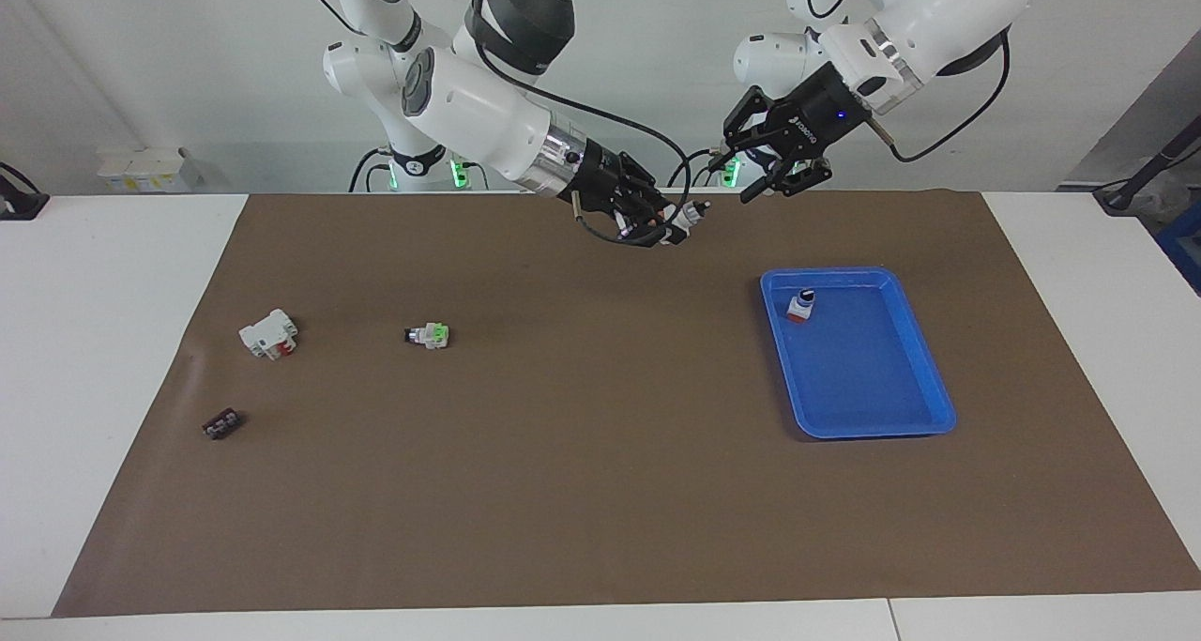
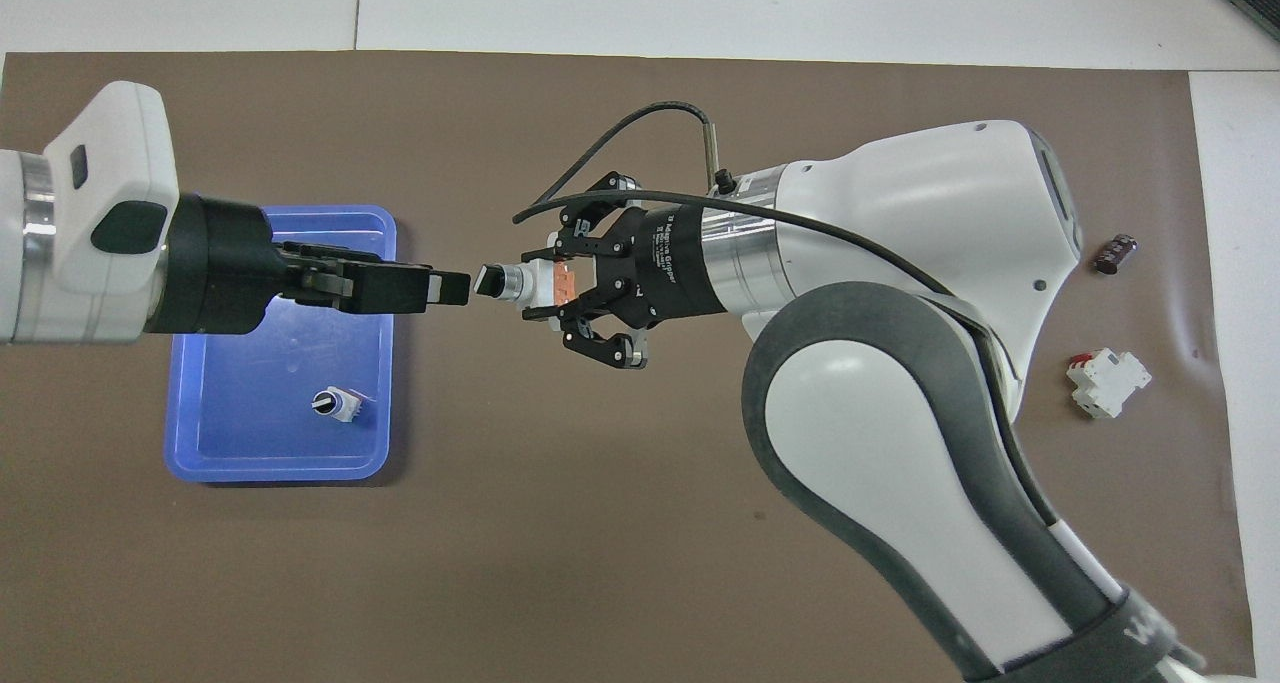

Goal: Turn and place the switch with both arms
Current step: 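Close the left gripper on the switch end held by the right gripper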

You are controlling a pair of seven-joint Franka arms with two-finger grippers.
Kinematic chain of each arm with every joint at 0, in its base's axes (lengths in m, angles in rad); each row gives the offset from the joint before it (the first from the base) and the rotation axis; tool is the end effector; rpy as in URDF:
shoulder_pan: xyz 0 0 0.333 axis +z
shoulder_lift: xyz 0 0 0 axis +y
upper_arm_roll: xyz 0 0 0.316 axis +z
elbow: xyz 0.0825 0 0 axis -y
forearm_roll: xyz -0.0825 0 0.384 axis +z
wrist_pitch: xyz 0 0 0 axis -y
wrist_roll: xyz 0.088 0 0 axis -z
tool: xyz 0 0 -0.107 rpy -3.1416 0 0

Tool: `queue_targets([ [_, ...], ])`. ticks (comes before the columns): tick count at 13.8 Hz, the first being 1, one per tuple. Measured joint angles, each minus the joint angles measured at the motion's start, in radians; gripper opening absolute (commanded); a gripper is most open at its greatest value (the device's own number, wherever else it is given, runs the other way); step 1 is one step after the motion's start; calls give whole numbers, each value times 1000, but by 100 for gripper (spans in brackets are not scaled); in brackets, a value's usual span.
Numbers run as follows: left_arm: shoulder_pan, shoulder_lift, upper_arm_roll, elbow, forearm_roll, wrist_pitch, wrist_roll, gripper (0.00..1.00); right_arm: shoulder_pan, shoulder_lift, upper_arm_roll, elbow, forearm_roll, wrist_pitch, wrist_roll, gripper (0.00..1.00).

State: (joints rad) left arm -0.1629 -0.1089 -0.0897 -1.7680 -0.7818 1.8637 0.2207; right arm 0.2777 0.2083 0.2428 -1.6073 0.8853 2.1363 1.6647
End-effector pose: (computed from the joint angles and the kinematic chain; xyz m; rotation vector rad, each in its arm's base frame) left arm 0.5159 -0.1920 0.6390 2.3406 -0.3744 0.2276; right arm 0.5619 0.3439 0.5590 -1.7010 1.6379 0.7969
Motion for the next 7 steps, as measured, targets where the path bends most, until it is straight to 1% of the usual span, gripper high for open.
queue_targets([
  [2,-1,-1,-3,-23,-29,41,17,44,0,0,0,0,2,3,0,0],
  [4,-1,-1,-3,-32,-48,53,33,44,0,0,0,0,12,4,0,0],
  [7,-1,-1,-3,-36,-58,63,49,40,0,0,0,0,16,5,0,0],
])
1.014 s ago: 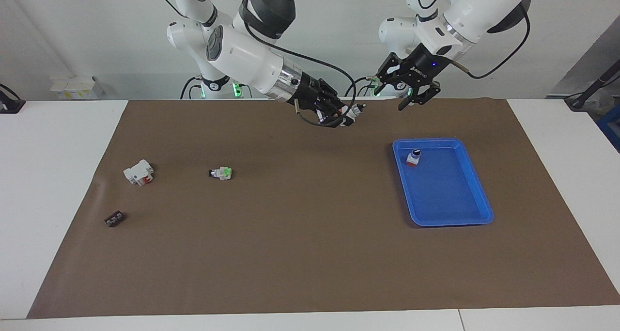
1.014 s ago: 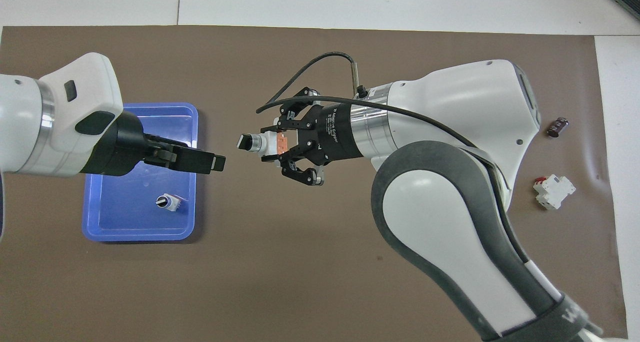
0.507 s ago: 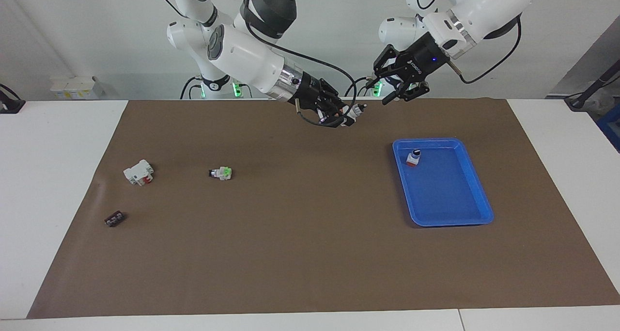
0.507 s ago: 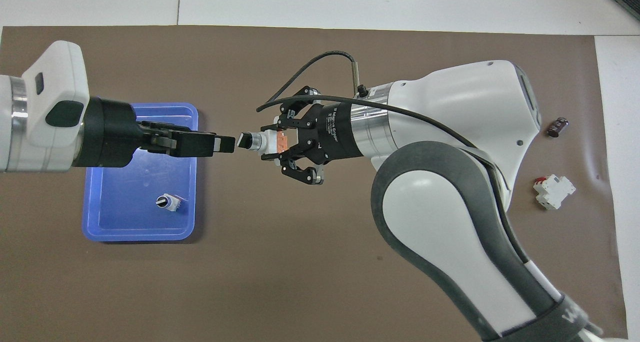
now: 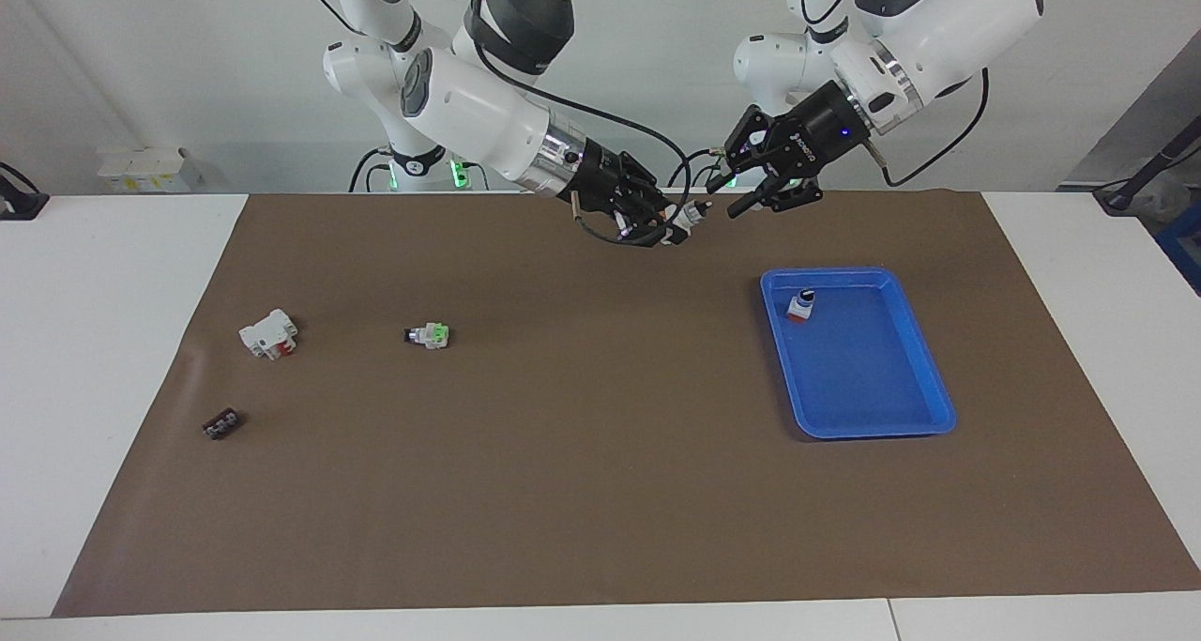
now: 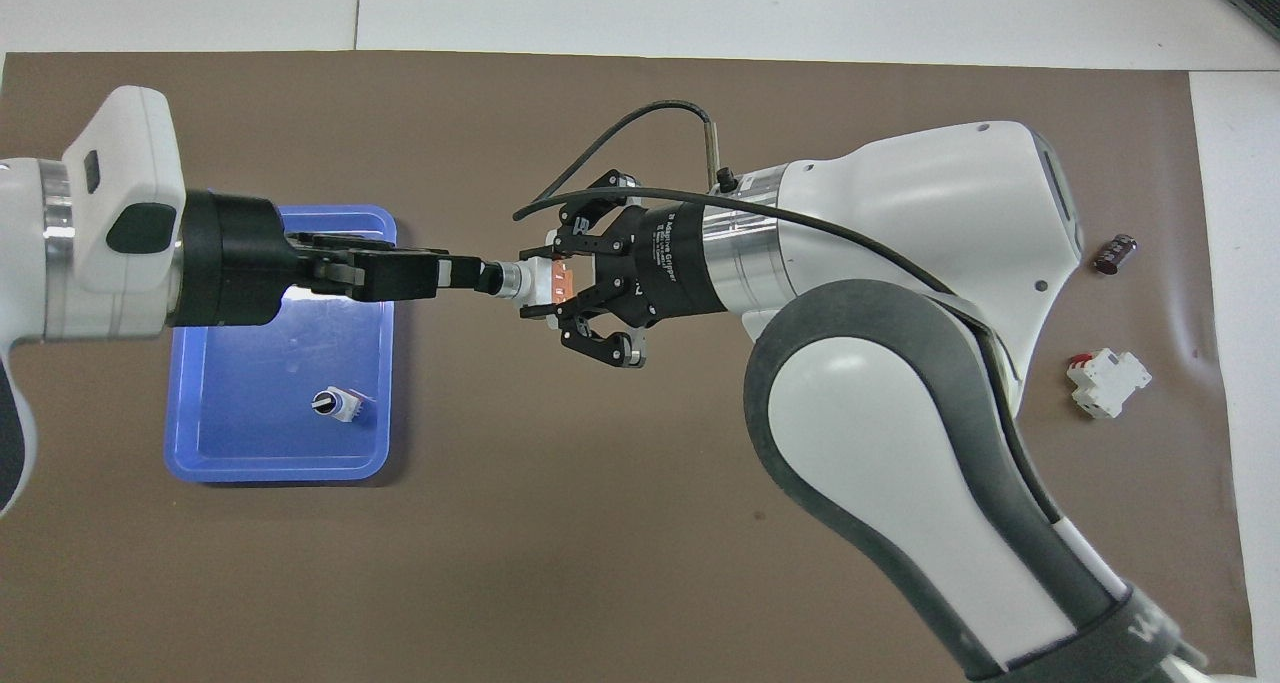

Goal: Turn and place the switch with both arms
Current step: 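Close the left gripper on the switch end held by the right gripper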

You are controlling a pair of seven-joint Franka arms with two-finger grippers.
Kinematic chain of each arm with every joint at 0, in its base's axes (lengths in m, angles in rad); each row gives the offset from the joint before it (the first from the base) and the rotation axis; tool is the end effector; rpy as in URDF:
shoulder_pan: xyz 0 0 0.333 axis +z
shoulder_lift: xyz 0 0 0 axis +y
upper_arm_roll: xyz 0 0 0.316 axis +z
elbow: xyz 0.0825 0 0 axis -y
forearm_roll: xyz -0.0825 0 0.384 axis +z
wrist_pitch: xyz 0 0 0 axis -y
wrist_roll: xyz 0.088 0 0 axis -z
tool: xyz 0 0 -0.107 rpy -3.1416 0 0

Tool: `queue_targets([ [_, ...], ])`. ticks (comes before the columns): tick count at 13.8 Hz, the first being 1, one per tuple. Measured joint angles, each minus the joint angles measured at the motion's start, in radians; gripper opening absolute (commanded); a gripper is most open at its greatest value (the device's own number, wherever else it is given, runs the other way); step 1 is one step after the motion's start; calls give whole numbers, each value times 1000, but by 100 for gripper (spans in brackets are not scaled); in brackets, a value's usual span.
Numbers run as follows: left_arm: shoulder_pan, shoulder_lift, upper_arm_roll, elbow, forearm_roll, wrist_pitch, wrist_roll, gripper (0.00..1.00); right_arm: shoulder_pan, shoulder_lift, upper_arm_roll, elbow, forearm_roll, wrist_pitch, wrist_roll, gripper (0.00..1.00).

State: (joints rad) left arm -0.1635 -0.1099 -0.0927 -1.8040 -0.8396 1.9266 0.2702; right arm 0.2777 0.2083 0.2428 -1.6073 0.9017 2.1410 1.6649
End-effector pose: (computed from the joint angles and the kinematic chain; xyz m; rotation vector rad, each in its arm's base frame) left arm 0.5200 -0.1926 0.6291 2.2940 -0.3641 0.2771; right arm 0.5623 0.3440 0.5598 -1.6830 1.6376 0.8083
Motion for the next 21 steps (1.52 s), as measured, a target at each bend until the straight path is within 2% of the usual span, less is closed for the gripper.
queue_targets([
  [12,-6,7,-12,-25,-44,43,29,29,0,0,0,0,1,0,0,0],
  [18,-14,6,-13,-31,-47,42,30,14,0,-1,-1,0,1,0,0,0],
  [21,-13,6,-9,-31,-47,28,32,2,0,-1,0,0,1,-1,0,0],
])
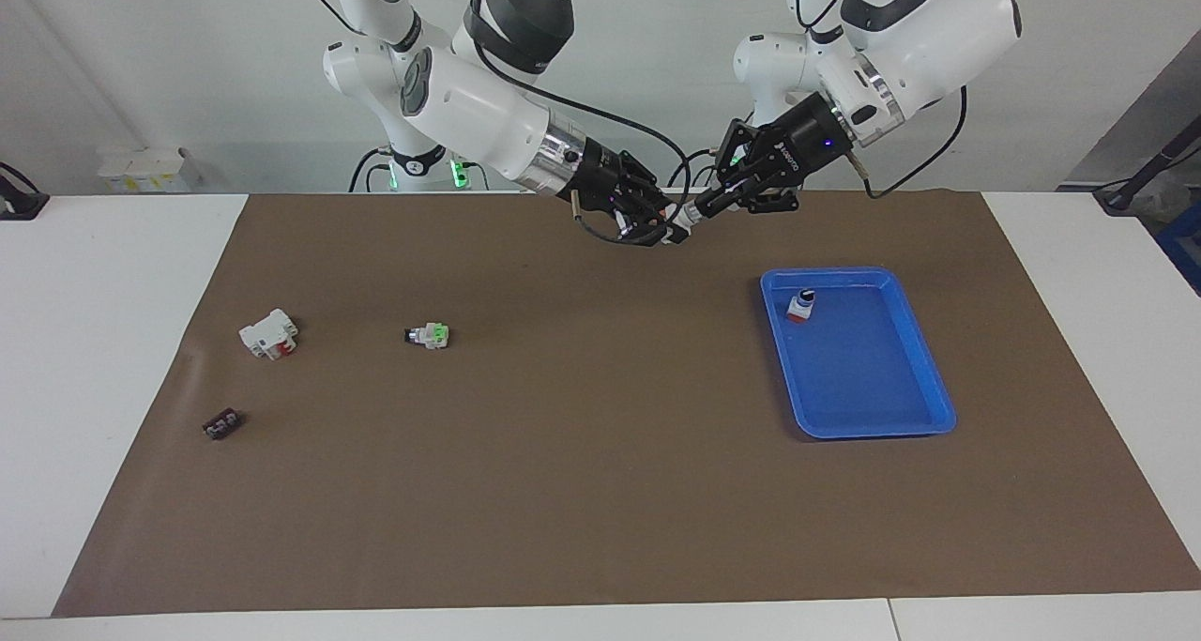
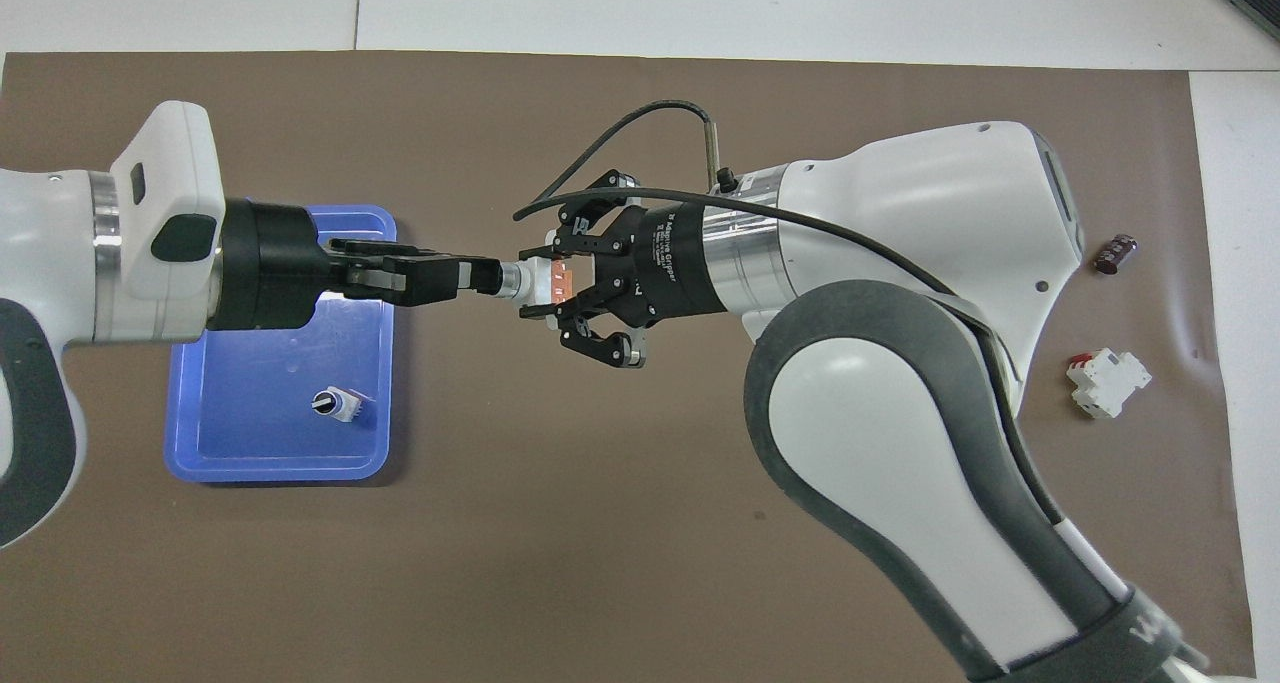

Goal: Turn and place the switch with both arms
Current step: 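Close the left gripper on the switch end held by the right gripper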

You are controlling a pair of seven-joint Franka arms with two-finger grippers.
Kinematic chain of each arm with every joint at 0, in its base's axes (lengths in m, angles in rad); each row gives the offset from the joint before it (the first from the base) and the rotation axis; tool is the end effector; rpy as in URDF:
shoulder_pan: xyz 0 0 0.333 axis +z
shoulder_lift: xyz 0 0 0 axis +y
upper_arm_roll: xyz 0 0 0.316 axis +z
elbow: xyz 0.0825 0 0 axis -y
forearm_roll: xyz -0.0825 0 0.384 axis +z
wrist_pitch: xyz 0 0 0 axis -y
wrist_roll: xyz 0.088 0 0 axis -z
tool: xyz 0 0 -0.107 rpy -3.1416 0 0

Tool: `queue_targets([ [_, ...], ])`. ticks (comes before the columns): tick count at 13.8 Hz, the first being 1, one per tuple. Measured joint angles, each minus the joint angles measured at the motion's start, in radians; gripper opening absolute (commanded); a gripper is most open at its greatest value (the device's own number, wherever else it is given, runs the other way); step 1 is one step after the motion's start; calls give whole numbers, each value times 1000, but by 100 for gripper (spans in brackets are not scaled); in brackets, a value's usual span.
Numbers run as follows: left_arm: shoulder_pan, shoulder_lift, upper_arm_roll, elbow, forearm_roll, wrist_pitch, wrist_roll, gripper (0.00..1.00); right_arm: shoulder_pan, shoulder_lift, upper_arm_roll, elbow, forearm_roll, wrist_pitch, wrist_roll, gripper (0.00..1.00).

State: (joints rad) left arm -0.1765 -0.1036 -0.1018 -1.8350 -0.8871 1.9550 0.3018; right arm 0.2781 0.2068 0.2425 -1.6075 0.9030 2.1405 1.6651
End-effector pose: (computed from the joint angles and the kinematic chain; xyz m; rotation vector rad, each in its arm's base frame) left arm 0.5190 -0.2045 0.6143 2.2568 -0.3703 0.2673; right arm 0.5618 0.3440 0.5607 -1.6823 1.6366 0.8091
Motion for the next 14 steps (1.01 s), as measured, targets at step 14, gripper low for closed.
queue_targets([
  [14,2,-12,3,6,1,-19,-715,0,1,-17,-1,-1,0,-6,0,0],
])
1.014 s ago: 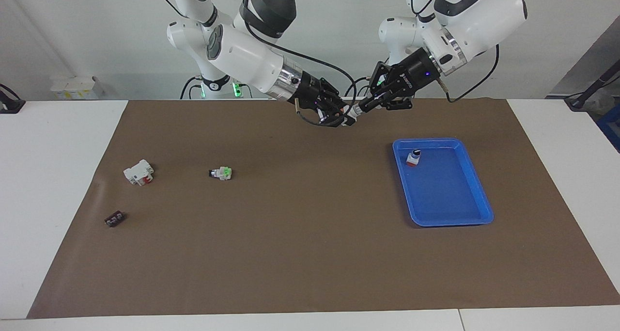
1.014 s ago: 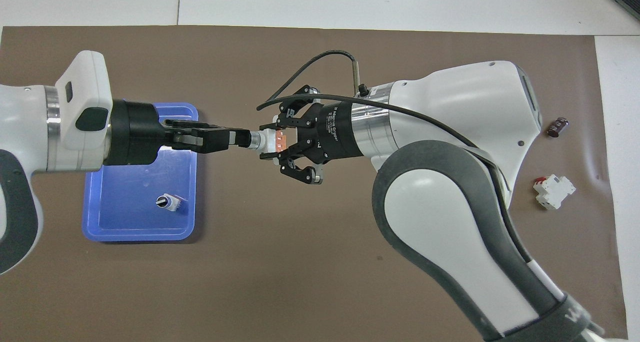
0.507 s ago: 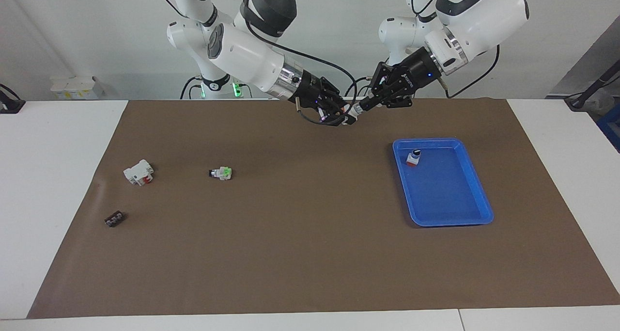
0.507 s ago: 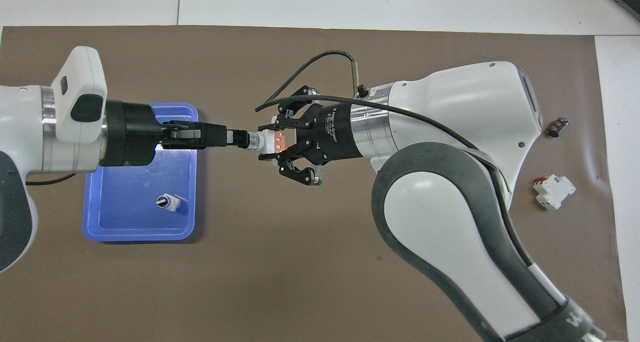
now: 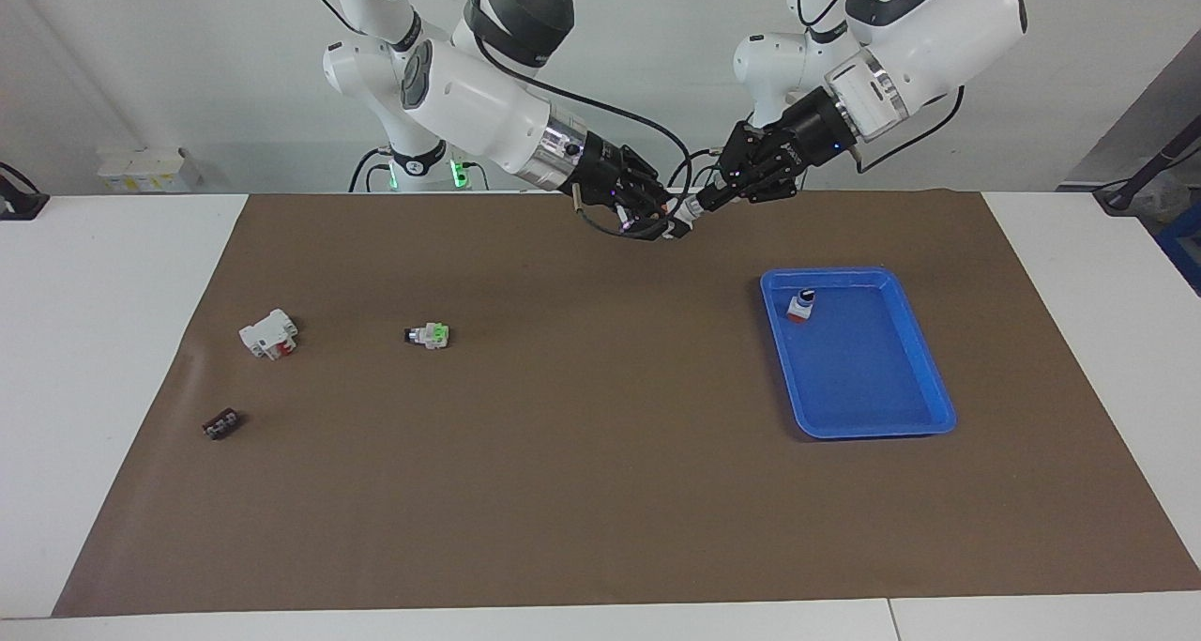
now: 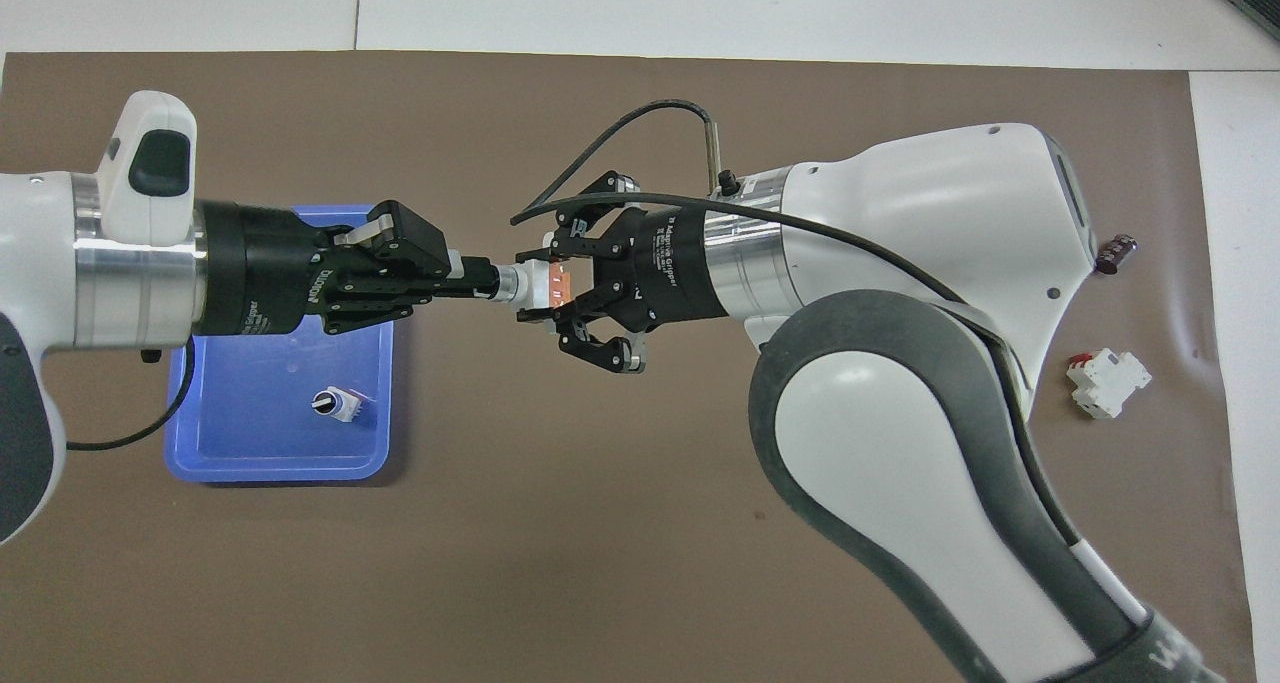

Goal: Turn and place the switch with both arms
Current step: 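Close the left gripper on the switch end held by the right gripper, then open the right gripper and draw it back while the left gripper holds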

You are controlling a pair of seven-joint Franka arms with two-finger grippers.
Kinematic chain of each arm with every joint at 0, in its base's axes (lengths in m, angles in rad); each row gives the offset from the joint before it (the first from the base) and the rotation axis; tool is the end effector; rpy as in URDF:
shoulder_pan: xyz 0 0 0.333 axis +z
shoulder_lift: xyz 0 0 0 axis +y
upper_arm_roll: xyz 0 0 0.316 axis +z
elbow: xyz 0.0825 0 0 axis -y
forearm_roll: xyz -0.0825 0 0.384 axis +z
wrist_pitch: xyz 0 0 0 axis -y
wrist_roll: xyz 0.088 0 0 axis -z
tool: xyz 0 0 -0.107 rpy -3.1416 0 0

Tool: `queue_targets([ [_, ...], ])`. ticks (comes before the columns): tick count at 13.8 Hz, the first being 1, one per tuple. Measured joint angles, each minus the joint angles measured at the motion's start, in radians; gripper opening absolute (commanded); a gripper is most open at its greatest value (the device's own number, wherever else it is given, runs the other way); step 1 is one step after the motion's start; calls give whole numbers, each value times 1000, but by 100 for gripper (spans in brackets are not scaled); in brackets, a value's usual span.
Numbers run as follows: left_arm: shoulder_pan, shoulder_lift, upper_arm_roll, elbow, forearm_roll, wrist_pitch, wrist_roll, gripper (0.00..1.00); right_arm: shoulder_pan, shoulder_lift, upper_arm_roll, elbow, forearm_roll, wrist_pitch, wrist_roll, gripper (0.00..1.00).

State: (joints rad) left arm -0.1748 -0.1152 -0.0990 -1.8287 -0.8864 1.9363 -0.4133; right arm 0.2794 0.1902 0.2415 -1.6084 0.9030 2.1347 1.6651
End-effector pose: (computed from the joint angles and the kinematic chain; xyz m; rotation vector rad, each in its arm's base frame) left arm 0.5151 -0.2028 0.6225 2.2319 0.4264 -0.1079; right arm 0.5573 0.3436 0.5703 -1.6865 1.6230 0.8023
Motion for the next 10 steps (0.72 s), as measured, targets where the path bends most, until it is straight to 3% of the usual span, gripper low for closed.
queue_targets([
  [5,5,-1,-30,17,18,15,-498,0,-16,-18,-5,-5,0,-22,0,0],
  [10,10,-1,-39,19,21,17,-833,0,-18,-22,-7,-8,0,-24,0,0],
])
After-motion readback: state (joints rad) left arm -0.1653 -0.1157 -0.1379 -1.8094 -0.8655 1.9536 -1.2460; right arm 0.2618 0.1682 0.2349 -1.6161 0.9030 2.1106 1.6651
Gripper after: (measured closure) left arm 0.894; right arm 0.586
